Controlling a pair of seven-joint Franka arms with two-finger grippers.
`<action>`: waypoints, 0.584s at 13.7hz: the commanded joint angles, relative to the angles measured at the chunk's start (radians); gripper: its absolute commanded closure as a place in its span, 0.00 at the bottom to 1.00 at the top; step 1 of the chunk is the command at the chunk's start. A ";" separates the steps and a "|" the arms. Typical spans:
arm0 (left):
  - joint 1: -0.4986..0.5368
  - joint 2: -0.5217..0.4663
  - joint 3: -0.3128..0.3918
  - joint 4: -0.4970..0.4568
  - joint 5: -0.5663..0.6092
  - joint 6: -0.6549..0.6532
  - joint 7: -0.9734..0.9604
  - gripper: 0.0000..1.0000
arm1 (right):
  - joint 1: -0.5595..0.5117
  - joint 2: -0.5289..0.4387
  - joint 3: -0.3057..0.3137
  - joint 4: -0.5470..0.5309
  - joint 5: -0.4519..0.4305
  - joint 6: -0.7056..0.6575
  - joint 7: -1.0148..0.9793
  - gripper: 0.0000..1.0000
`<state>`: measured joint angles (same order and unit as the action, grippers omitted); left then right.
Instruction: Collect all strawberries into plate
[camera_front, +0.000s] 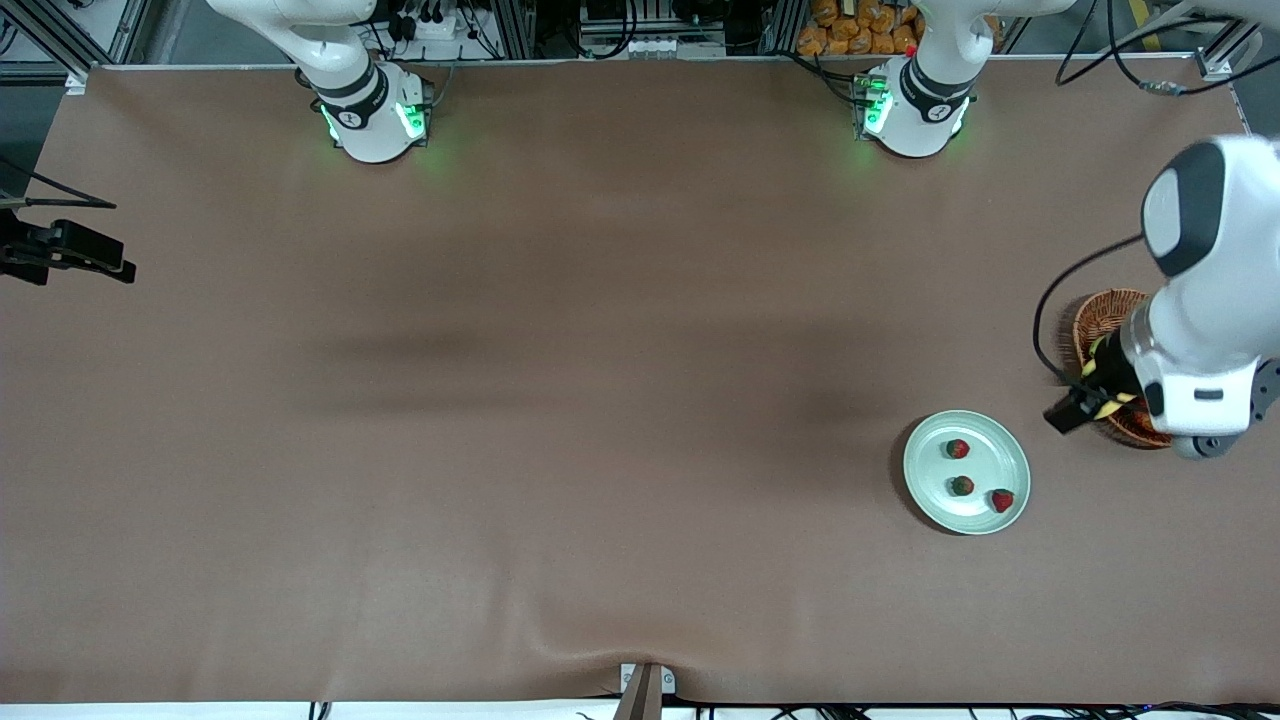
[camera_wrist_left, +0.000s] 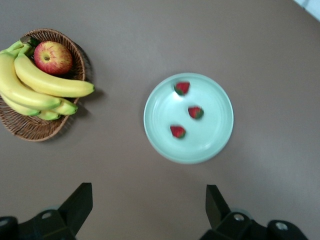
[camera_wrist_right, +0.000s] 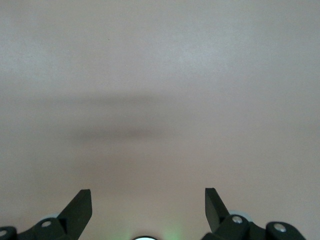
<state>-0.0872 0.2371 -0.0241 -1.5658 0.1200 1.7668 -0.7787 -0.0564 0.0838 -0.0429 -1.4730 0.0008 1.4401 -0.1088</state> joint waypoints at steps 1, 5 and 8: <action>-0.006 -0.097 -0.025 -0.051 -0.017 -0.085 0.099 0.00 | 0.004 -0.003 0.000 0.008 0.004 0.008 0.015 0.00; -0.011 -0.215 -0.023 -0.086 -0.062 -0.226 0.434 0.00 | 0.003 0.001 -0.002 0.008 0.008 0.016 0.015 0.00; -0.006 -0.258 -0.014 -0.074 -0.077 -0.286 0.675 0.00 | 0.003 0.001 -0.002 0.008 0.010 0.016 0.015 0.00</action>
<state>-0.0989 0.0265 -0.0440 -1.6111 0.0669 1.4974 -0.2251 -0.0564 0.0843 -0.0427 -1.4730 0.0008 1.4559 -0.1088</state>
